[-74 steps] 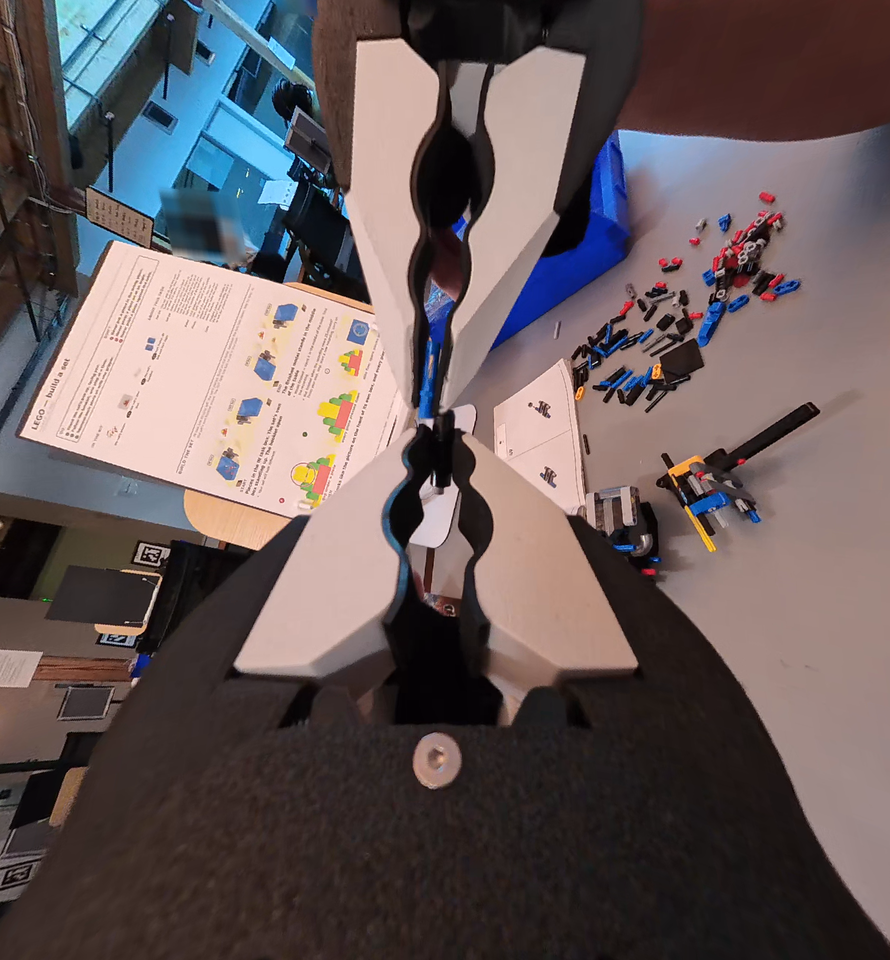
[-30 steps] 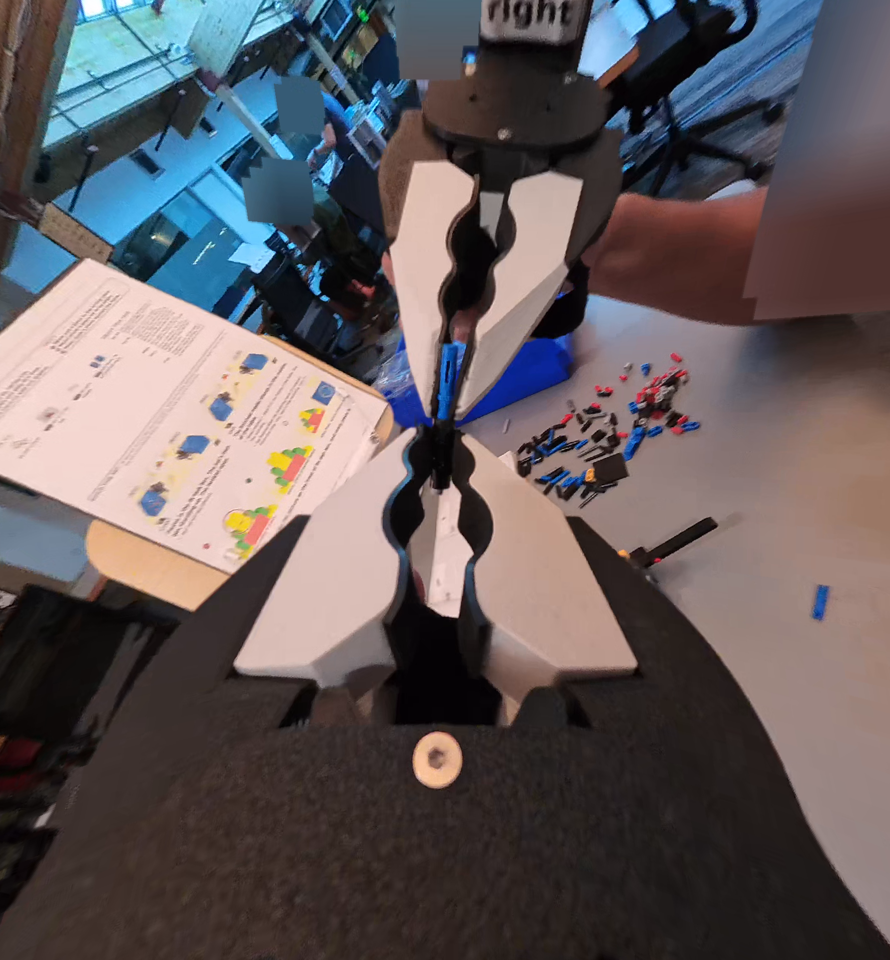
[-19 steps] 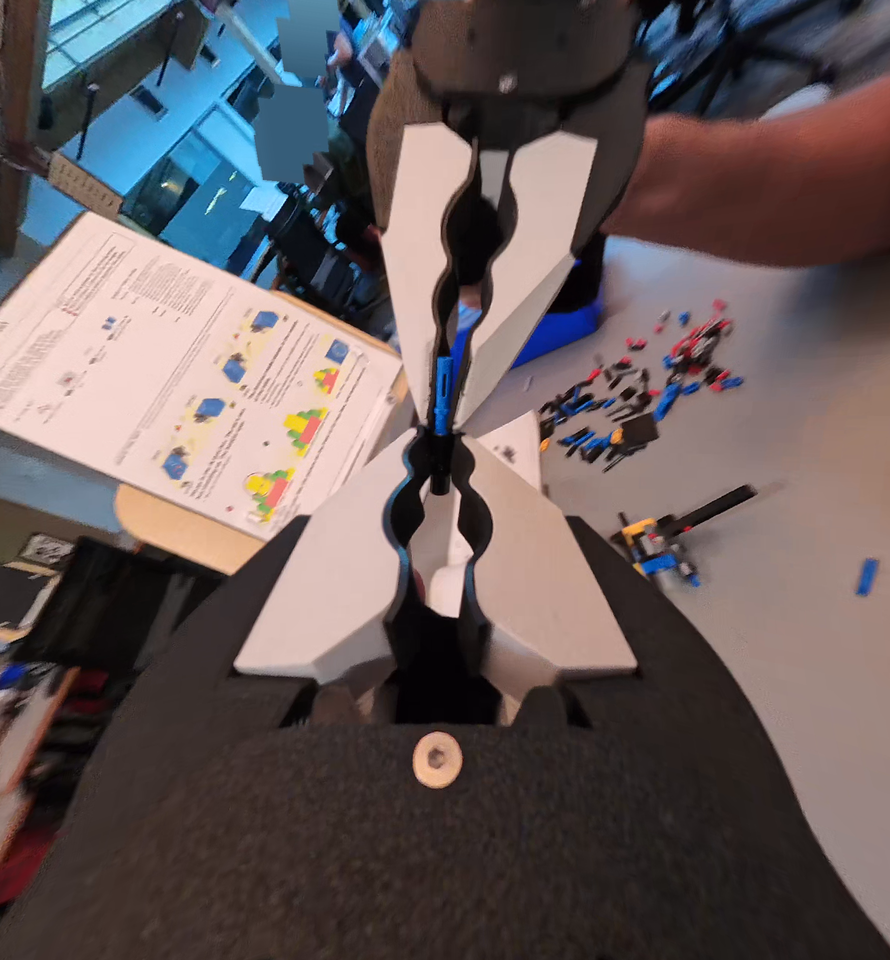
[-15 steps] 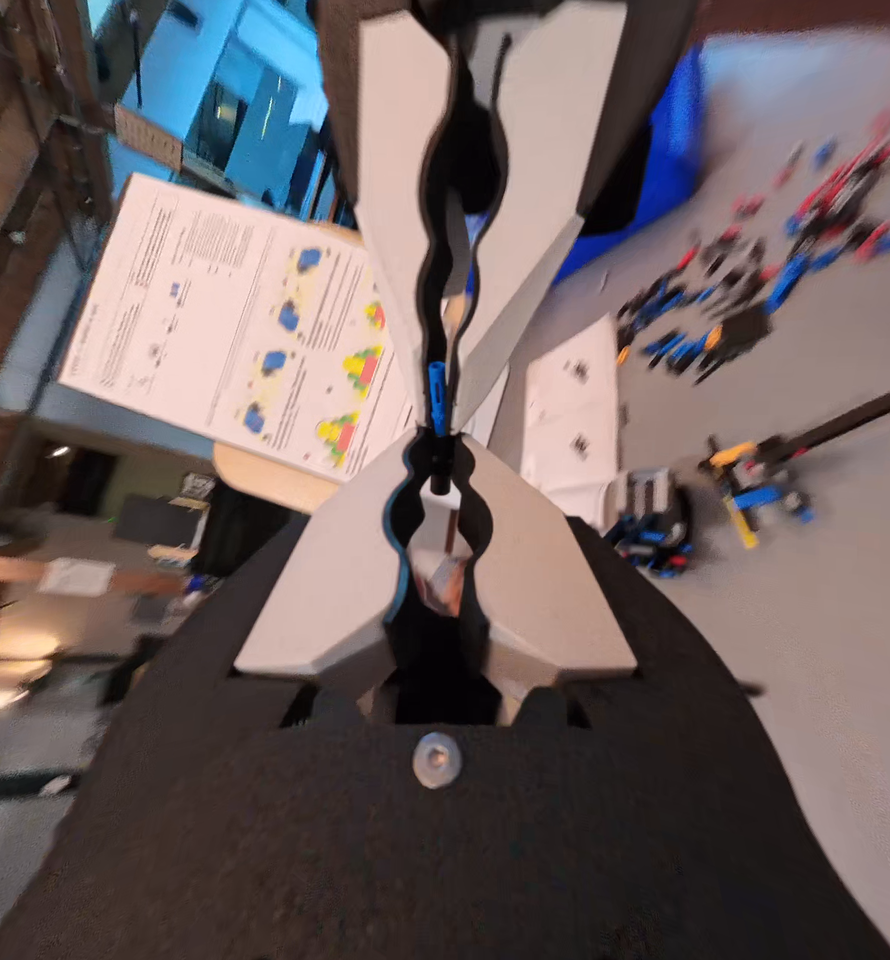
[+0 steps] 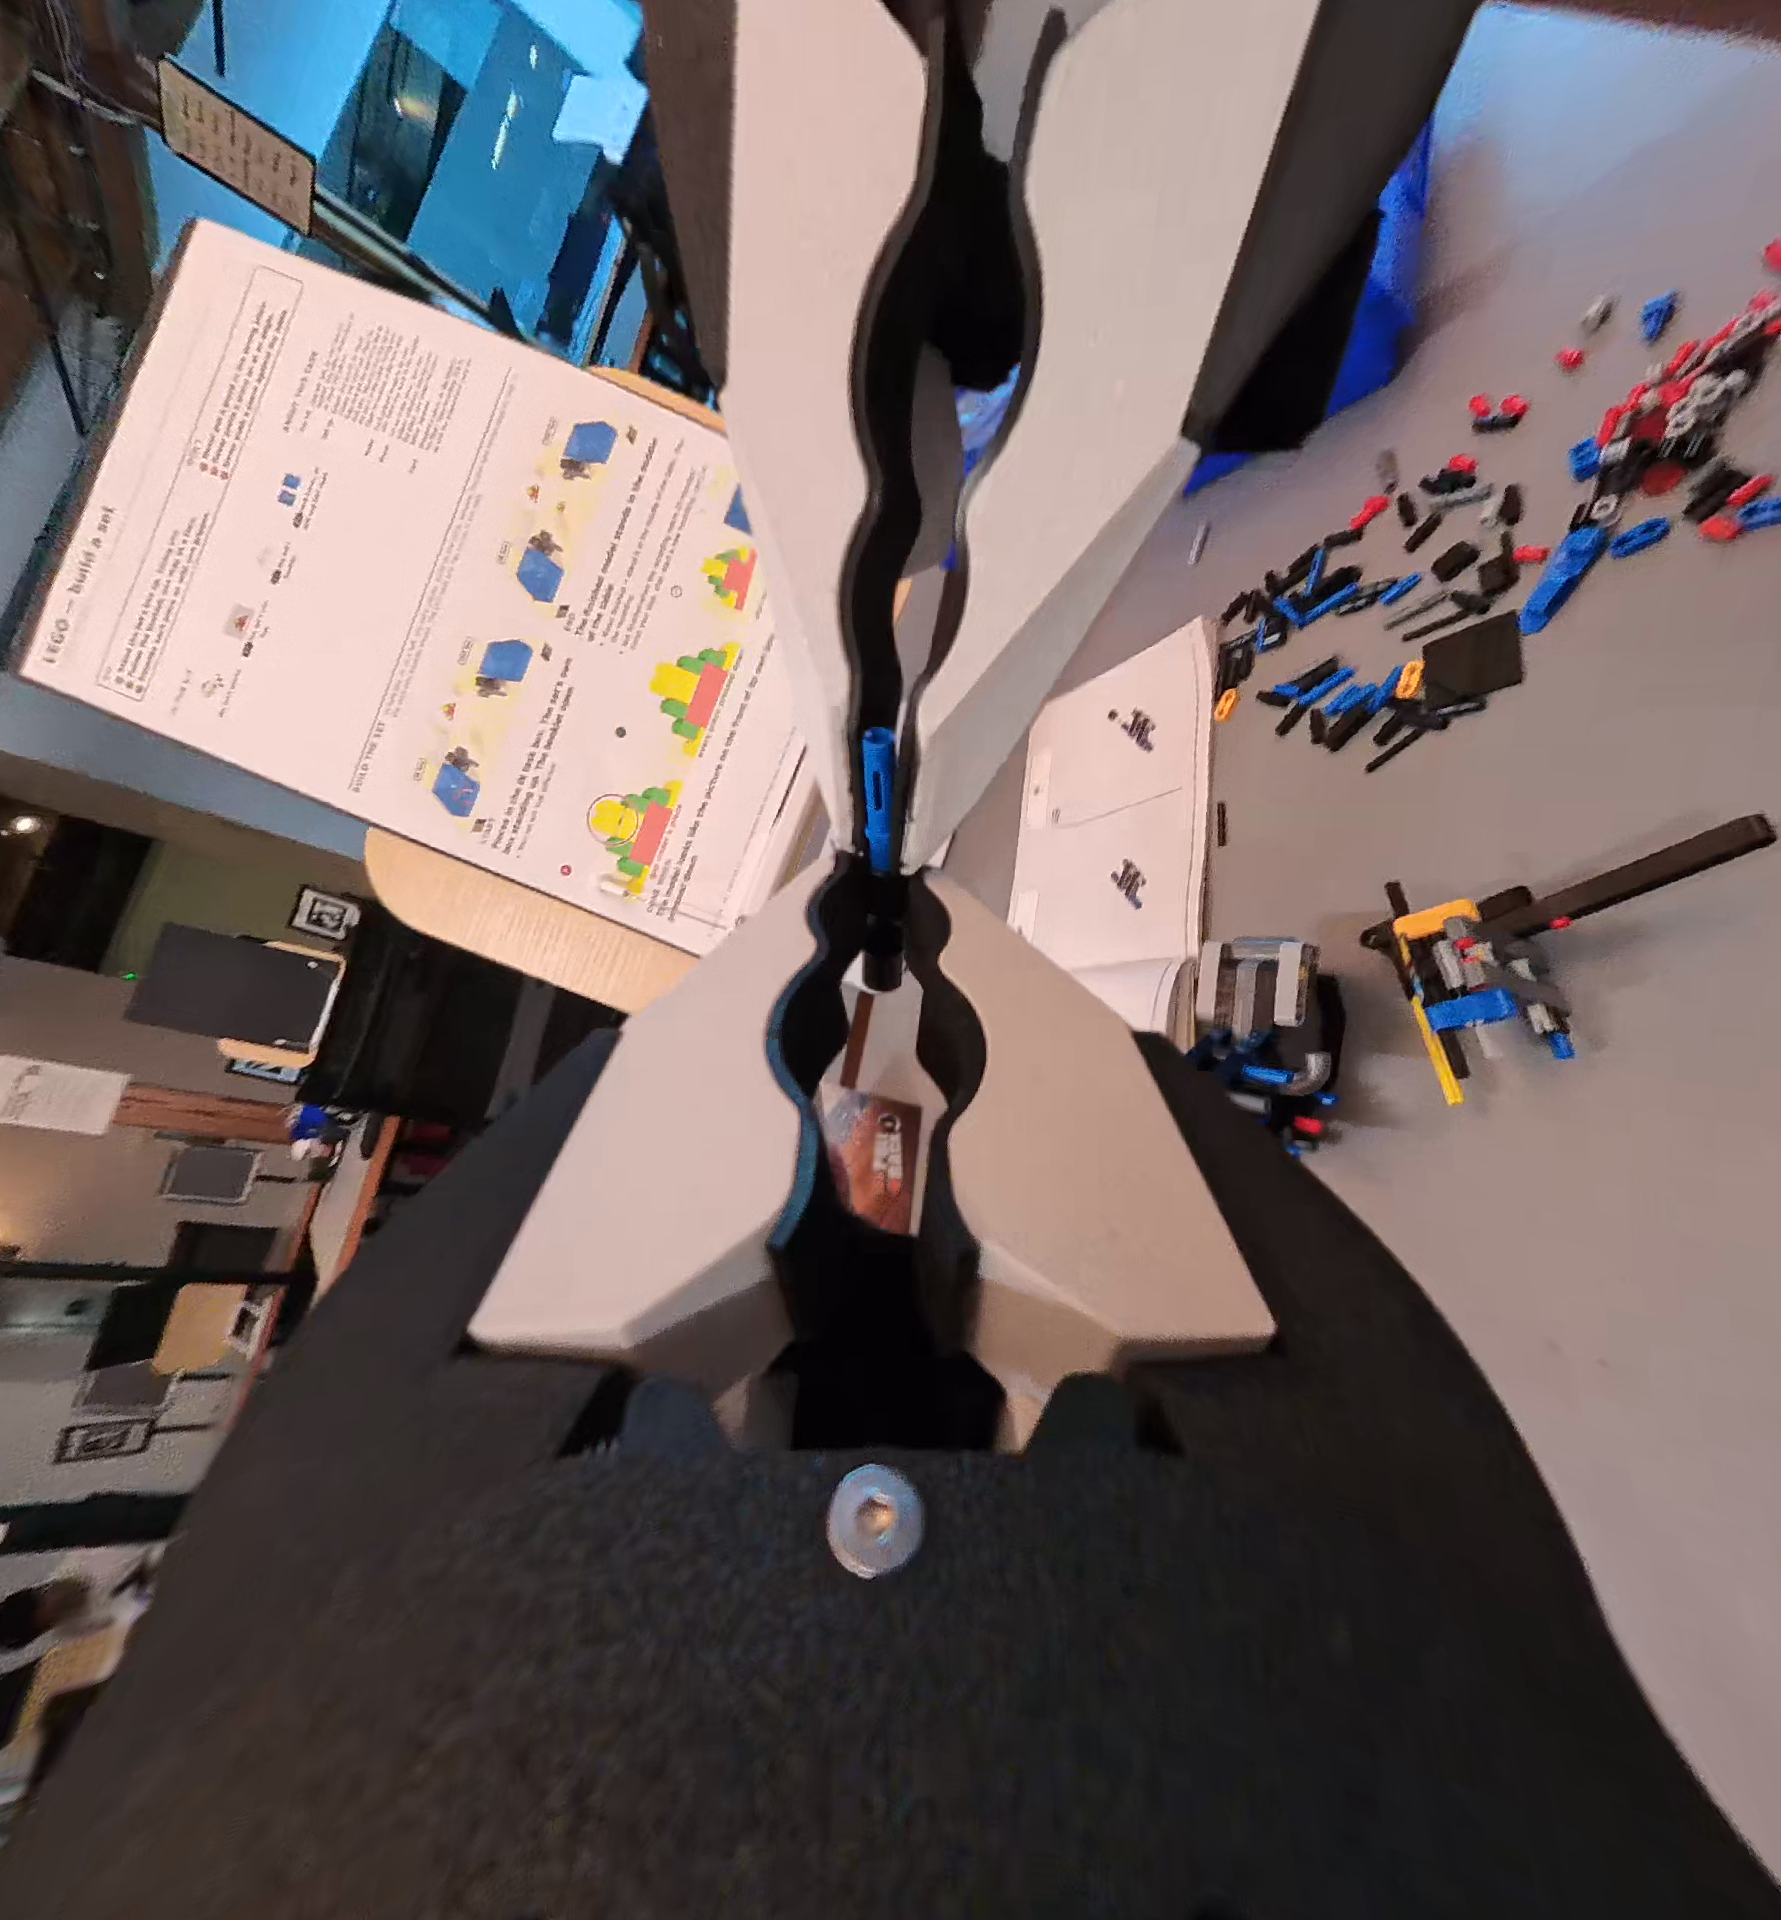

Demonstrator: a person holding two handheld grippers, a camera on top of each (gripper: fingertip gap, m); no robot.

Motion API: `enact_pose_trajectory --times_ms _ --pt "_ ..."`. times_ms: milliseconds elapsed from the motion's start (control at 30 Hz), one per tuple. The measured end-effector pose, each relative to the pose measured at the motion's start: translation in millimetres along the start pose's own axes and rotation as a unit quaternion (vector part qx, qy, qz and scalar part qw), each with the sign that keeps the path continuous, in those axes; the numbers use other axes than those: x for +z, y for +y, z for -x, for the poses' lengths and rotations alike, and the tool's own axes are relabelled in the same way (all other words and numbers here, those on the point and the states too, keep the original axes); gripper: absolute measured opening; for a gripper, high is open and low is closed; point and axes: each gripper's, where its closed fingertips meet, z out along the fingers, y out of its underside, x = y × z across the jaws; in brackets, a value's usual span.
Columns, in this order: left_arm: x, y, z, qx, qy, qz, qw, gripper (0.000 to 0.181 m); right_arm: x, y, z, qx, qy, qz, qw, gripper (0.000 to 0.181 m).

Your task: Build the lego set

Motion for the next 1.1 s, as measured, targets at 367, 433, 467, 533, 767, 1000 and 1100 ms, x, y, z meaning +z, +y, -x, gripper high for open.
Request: enact_pose_trajectory --times_ms 367,433,467,533,767,1000,1100 --pt "11.0 6.8 -7.7 -0.032 0.041 -0.012 0.999 0.006 4.1 11.8 -0.3 0.014 0.001 0.023 1.000 0.005" --pt "12.8 6.8 -10.5 -0.048 0.057 -0.020 0.997 0.006 4.4 14.3 0.4 0.019 -0.007 0.024 1.000 0.005" --pt "13.2 6.1 -11.8 -0.062 0.069 -0.027 0.995 0.005 4.2 14.9 0.6 0.021 -0.011 0.022 0.999 0.005" --pt "13.0 3.8 -15.0 -0.101 0.101 -0.046 0.989 0.006 3.5 15.3 1.2 0.029 -0.021 0.016 0.999 0.004" --pt "27.1 20.0 -12.9 -0.119 0.079 0.004 0.990 0.005 13.0 33.6 -4.7 0.008 -0.012 0.041 0.999 0.005" --pt "32.8 27.5 -12.2 -0.092 0.047 0.045 0.994 0.005 18.6 44.2 -5.2 0.037 -0.019 0.062 0.997 0.005" --pt "32.8 23.6 -16.0 -0.112 0.075 0.022 0.991 0.005 15.9 43.0 -3.1 0.068 -0.043 0.054 0.995 0.005"
